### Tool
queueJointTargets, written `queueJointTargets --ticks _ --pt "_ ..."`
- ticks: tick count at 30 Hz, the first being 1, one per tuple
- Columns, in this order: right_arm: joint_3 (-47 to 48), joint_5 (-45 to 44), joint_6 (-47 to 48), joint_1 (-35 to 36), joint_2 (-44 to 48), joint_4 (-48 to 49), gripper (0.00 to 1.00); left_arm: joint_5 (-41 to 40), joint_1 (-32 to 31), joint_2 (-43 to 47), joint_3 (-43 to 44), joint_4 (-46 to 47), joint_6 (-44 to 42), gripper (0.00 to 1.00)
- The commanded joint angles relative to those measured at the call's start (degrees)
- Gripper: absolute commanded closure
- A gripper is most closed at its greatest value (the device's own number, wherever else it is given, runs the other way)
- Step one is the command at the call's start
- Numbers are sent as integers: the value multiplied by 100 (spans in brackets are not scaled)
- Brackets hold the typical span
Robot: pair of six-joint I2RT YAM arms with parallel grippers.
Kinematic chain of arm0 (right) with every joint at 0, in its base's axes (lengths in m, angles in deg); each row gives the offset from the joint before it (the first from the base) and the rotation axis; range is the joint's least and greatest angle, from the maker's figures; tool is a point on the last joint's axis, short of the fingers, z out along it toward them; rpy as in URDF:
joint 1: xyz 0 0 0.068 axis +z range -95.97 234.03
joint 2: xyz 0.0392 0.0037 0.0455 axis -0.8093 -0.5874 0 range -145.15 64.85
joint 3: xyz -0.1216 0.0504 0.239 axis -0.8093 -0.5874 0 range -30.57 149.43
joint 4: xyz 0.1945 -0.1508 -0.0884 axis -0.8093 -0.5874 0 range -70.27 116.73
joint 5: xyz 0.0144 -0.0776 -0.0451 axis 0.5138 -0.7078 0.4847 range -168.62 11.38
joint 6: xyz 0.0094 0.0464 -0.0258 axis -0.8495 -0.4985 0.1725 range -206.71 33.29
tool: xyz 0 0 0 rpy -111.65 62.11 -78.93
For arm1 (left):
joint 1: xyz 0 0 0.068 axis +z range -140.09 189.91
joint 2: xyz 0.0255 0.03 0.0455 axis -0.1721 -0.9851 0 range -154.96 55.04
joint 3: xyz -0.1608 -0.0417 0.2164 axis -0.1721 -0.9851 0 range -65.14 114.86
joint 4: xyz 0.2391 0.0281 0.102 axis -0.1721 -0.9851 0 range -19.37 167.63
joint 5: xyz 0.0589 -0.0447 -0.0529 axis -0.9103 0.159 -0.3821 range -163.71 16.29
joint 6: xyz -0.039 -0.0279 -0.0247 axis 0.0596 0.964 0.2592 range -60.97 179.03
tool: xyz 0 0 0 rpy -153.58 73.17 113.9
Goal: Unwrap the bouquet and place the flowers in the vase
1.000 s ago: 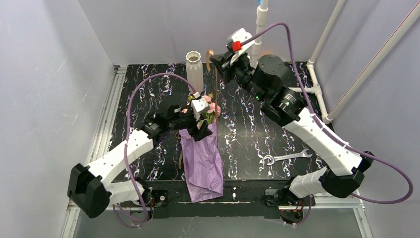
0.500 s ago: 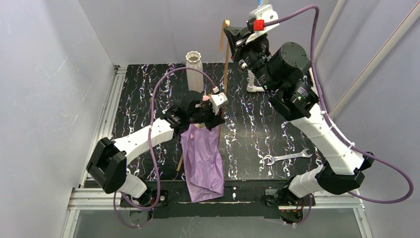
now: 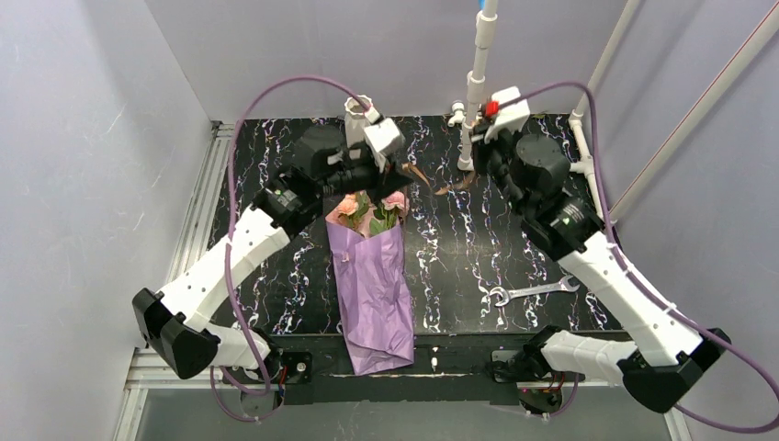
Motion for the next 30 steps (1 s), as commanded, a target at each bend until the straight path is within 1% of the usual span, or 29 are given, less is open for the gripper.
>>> queueJointTargets --ticks 1,2,4,5,7,10,13,16,19,25,26,27,30 --pt "-867 520 -367 -82 701 -443 63 510 270 -239 1305 -989 -81 100" --pt "-1056 775 -408 -95 880 -522 50 635 341 -391 1786 -1162 -57 100" --pt "-1306 1207 -392 -110 1093 -674 30 860 459 -705 2492 -1451 -104 100" --pt "-1394 1418 -334 -112 1177 -775 22 935 486 -858 2874 -1611 -209 100" --pt "-1547 1913 -33 -111 1303 -996 13 1182 525 -1261 3739 -2053 -537 100" --pt "-1641 2730 452 -116 1433 -1430 4 1534 549 -1803 4931 -2681 -931 100" --pt "-1707 3111 897 -113 1589 -1450 2 1654 553 -2072 5578 -2745 -985 100" --pt "-1697 3182 1140 -111 1554 -1174 2 1695 558 -2208 6002 -2645 -938 100" --pt "-1695 3341 1321 -111 1379 -720 2 1709 553 -2209 6161 -2367 -681 100" --pt "-1727 4182 1480 -110 725 491 2 1866 553 -2144 6272 -1951 -77 100" --pt "-1709 4281 1465 -114 605 672 3 1862 553 -2131 6273 -1922 -5 100" --pt "-1691 4350 1409 -103 476 853 7 1828 558 -2115 6267 -1895 42 100" --pt "-1691 4214 897 -65 206 1515 24 1587 552 -2031 6203 -1765 235 100"
